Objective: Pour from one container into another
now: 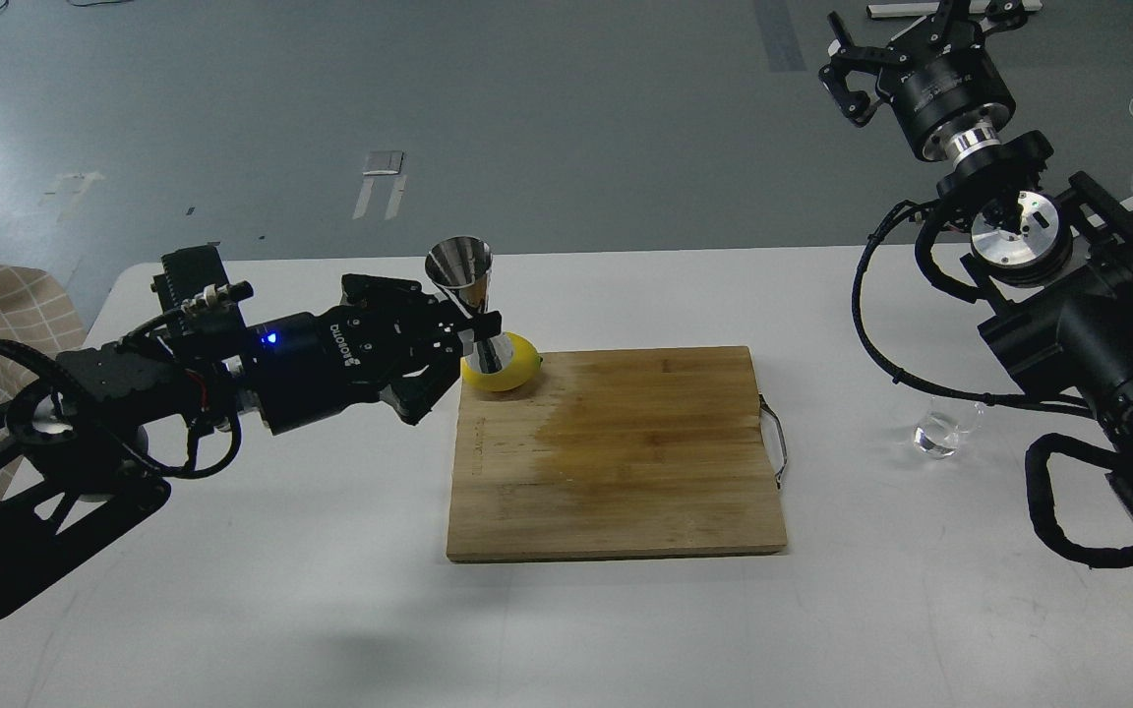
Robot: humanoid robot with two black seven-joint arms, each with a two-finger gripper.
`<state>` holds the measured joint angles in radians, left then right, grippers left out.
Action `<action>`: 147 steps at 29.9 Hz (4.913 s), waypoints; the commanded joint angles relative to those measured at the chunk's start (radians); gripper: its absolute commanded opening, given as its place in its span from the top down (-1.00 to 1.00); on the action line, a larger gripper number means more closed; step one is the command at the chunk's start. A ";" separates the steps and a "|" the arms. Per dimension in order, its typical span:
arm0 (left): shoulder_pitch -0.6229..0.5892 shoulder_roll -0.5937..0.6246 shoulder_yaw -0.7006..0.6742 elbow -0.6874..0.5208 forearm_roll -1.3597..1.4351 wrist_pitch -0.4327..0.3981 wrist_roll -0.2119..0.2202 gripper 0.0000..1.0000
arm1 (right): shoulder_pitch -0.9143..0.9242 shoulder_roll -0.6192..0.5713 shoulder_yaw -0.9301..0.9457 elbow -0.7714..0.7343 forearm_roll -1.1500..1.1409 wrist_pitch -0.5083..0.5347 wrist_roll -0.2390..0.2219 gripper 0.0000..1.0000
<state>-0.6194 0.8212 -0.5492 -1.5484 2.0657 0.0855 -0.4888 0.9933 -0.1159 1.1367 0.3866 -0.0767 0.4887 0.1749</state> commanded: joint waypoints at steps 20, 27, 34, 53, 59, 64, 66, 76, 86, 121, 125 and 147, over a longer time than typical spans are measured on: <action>0.032 -0.155 0.003 0.129 0.116 -0.001 0.000 1.00 | 0.001 -0.001 0.000 0.000 0.000 0.000 0.000 -1.00; 0.027 -0.241 0.025 0.214 0.116 -0.001 0.000 1.00 | -0.001 -0.001 0.000 0.000 -0.002 0.000 0.000 -1.00; 0.026 -0.339 0.025 0.298 0.116 0.010 0.000 1.00 | -0.001 -0.001 -0.002 0.000 -0.003 0.000 0.000 -1.00; 0.027 -0.476 0.052 0.475 0.116 0.085 0.000 1.00 | -0.002 0.004 -0.003 0.000 -0.005 0.000 0.000 -1.00; 0.030 -0.478 0.066 0.484 0.116 0.106 0.000 1.00 | -0.002 0.004 -0.003 0.000 -0.006 0.000 0.000 -1.00; 0.030 -0.493 0.066 0.499 0.116 0.109 0.000 1.00 | -0.005 0.004 -0.003 0.000 -0.006 0.000 0.000 -1.00; 0.032 -0.494 0.068 0.505 0.116 0.111 0.000 1.00 | -0.005 0.004 -0.003 0.000 -0.006 0.000 0.001 -1.00; 0.032 -0.505 0.075 0.508 0.116 0.111 0.000 1.00 | 0.001 0.004 -0.002 0.000 -0.006 0.000 0.000 -1.00; 0.038 -0.534 0.106 0.516 0.116 0.111 0.000 1.00 | 0.015 0.005 -0.003 -0.002 -0.006 0.000 0.000 -1.00; 0.044 -0.534 0.109 0.605 0.116 0.143 0.000 1.00 | 0.011 0.010 -0.005 -0.003 -0.008 0.000 0.000 -1.00; 0.058 -0.533 0.107 0.605 0.116 0.152 0.000 1.00 | 0.008 0.009 -0.005 -0.003 -0.008 0.000 0.000 -1.00; 0.059 -0.530 0.097 0.611 0.116 0.154 0.000 0.98 | 0.015 0.004 -0.003 -0.003 -0.006 0.000 0.001 -1.00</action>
<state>-0.5614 0.2915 -0.4525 -0.9372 2.1816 0.2396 -0.4887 1.0088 -0.1089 1.1336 0.3835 -0.0844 0.4887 0.1763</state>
